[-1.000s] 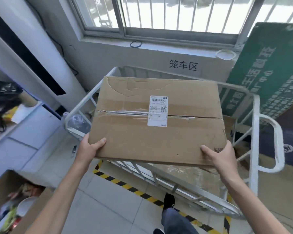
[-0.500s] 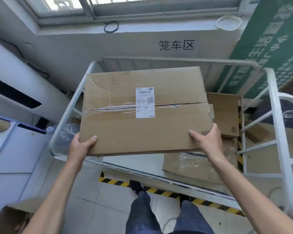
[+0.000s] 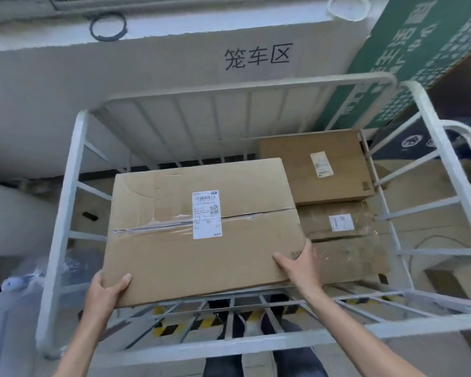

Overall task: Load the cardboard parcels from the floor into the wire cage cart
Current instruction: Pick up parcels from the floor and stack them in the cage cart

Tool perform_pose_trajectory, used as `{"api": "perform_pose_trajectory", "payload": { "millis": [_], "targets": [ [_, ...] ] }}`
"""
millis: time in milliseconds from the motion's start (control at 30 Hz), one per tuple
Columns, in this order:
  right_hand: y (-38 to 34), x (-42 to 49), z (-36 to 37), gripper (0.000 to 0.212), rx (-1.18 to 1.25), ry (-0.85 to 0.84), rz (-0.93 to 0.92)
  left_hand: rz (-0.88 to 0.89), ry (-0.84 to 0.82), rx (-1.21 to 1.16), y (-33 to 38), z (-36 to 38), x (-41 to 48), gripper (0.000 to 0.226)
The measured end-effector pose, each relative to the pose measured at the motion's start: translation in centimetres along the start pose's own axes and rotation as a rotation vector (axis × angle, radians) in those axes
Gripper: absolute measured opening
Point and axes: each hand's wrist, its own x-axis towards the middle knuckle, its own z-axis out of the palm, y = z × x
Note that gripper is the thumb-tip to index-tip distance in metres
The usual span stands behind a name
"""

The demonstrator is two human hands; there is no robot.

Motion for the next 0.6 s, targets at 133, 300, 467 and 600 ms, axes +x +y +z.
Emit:
{"api": "perform_pose_trajectory", "payload": {
  "millis": [133, 300, 467, 600],
  "targets": [
    [0.1, 1.6, 4.4, 0.105, 0.009, -0.059, 0.053, -0.082, 0.029, 0.050, -2.2, -0.4, 3.5, 0.059],
    [0.6, 6.0, 9.5, 0.109, 0.019, -0.121, 0.081, -0.153, 0.047, 0.093, -4.9, 1.0, 8.3, 0.060],
    [1.6, 12.8, 14.5, 0.106, -0.043, -0.100, 0.071, -0.196, 0.002, 0.097, -7.9, 4.7, 15.4, 0.077],
    [3.1, 19.2, 19.3, 0.102, -0.063, -0.077, 0.040, -0.143, -0.018, 0.120, -11.2, 8.6, 23.1, 0.046]
  ]
}}
